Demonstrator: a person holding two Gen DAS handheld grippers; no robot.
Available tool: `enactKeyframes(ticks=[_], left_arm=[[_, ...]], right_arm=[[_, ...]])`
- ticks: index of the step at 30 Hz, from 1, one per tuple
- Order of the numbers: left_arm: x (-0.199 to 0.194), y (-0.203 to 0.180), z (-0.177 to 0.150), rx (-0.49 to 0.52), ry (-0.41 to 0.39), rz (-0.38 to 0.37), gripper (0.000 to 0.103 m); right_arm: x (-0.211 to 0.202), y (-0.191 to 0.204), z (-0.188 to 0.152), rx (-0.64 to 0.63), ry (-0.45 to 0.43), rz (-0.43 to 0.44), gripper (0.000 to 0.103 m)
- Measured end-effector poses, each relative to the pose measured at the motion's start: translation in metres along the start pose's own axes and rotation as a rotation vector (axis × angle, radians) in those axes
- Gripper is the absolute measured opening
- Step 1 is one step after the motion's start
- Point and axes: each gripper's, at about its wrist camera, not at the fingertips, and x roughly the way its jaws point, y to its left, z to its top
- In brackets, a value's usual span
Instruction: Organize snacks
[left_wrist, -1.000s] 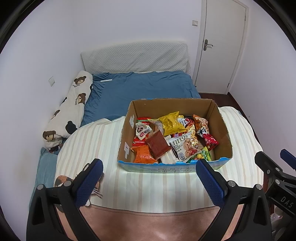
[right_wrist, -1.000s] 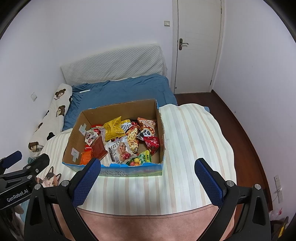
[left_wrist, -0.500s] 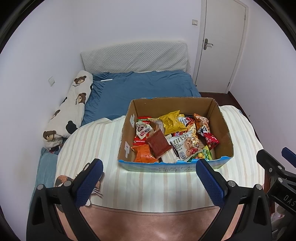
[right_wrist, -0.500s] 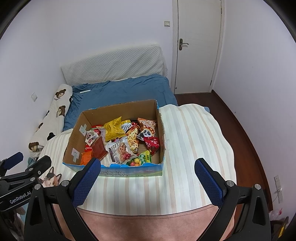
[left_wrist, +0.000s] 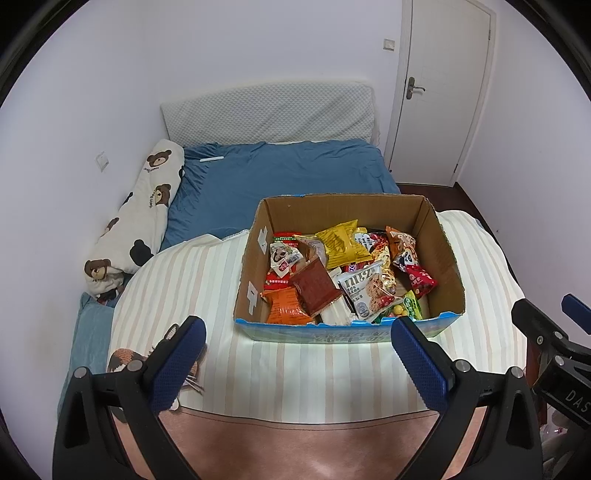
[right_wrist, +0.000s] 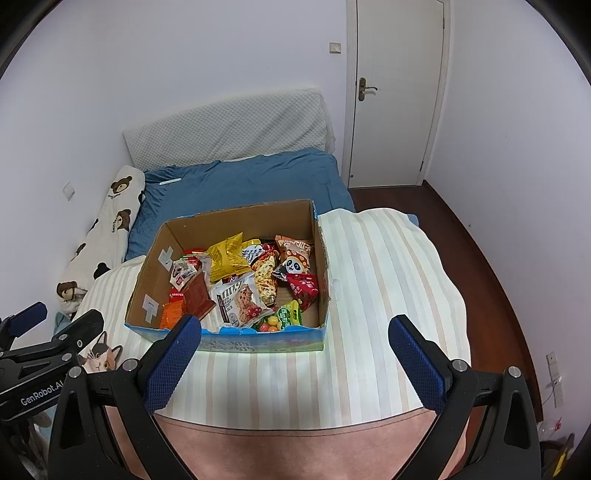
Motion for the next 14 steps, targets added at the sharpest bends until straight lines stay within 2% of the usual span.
enactKeyframes(ticks=[14], left_arm=[[0.0015, 0.0005, -0.0009, -0.002, -0.016, -0.001, 0.103]], right_arm=[[0.0028, -0.0024, -0.0009, 0.004, 0.002, 0.001, 0.103]])
